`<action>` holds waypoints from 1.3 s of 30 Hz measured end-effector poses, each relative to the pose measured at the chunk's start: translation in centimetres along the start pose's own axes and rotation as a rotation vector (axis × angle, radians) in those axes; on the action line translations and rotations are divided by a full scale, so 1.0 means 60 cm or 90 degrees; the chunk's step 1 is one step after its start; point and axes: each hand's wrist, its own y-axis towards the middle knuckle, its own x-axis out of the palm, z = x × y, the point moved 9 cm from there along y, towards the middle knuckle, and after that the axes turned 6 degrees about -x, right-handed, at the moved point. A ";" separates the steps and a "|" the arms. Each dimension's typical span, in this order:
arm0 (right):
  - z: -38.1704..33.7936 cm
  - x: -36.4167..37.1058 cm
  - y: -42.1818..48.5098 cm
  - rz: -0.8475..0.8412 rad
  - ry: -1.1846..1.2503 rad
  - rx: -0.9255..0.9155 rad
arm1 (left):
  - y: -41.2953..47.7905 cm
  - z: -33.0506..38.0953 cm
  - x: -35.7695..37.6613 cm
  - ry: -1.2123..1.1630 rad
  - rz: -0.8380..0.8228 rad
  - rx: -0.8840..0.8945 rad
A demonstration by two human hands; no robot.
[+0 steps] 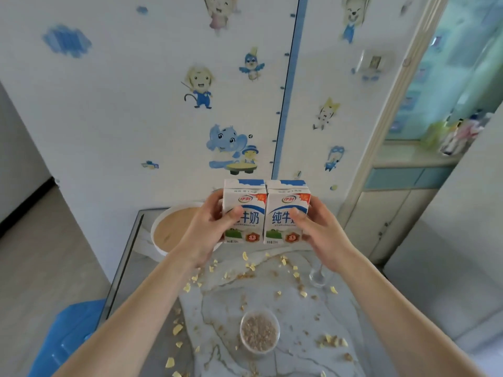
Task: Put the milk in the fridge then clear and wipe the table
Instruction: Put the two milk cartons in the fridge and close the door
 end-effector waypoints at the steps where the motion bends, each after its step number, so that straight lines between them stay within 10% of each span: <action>1: -0.027 0.002 -0.012 0.008 -0.013 -0.013 | -0.013 0.019 0.005 0.002 -0.007 0.010; 19: -0.252 -0.066 -0.289 0.151 -0.008 -0.115 | -0.235 0.182 0.158 0.011 -0.133 0.043; 39: -0.367 -0.516 -0.608 0.315 -0.072 -0.156 | -0.385 0.155 0.693 0.004 -0.300 0.089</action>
